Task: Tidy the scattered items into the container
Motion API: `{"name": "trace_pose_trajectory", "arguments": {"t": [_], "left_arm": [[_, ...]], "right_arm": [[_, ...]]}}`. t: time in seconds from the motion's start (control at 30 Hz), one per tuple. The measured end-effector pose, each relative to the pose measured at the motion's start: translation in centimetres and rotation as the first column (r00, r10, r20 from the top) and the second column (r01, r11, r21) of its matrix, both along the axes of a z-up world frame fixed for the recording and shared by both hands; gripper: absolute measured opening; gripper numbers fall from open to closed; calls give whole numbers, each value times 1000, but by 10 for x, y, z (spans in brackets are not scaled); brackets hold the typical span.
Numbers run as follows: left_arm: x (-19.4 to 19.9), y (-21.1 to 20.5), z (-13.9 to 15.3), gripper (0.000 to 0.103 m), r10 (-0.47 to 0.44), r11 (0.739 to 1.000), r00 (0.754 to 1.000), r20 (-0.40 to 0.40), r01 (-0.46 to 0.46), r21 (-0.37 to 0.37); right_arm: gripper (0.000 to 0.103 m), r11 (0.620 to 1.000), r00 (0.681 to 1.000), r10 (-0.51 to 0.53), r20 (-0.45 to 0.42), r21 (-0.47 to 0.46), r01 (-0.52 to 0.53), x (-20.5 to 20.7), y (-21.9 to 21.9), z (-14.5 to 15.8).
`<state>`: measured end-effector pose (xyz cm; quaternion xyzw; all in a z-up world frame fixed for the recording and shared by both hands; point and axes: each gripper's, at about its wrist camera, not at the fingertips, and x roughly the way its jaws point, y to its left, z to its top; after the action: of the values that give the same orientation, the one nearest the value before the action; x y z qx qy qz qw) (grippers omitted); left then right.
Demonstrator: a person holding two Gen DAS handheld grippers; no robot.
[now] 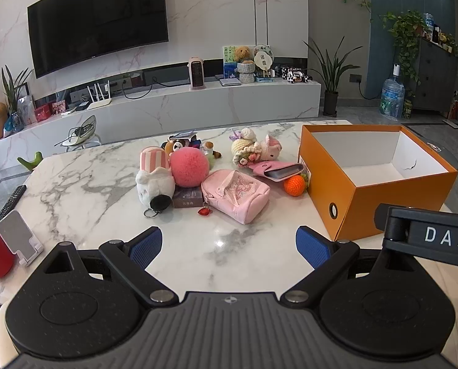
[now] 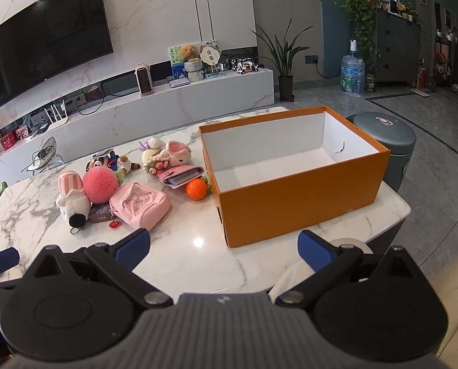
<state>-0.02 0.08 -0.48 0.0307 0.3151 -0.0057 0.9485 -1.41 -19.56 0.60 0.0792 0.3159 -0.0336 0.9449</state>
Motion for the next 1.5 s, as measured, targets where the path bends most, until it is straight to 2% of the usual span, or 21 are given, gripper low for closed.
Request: {"name": "trace_pose_trajectory", "arguments": {"t": [0.6,1.5], "left_arm": [[-4,0,-1,103,7,1000,1000,-4,-7,10],[3,10,-8,103,17,1000,999,-35,-18,-8]], "right_arm": [[103,999,1000,15,-14,30,-15,-2,-1,-3],[103,999,999,29,-39,15,-29,6,7,-8]]}}
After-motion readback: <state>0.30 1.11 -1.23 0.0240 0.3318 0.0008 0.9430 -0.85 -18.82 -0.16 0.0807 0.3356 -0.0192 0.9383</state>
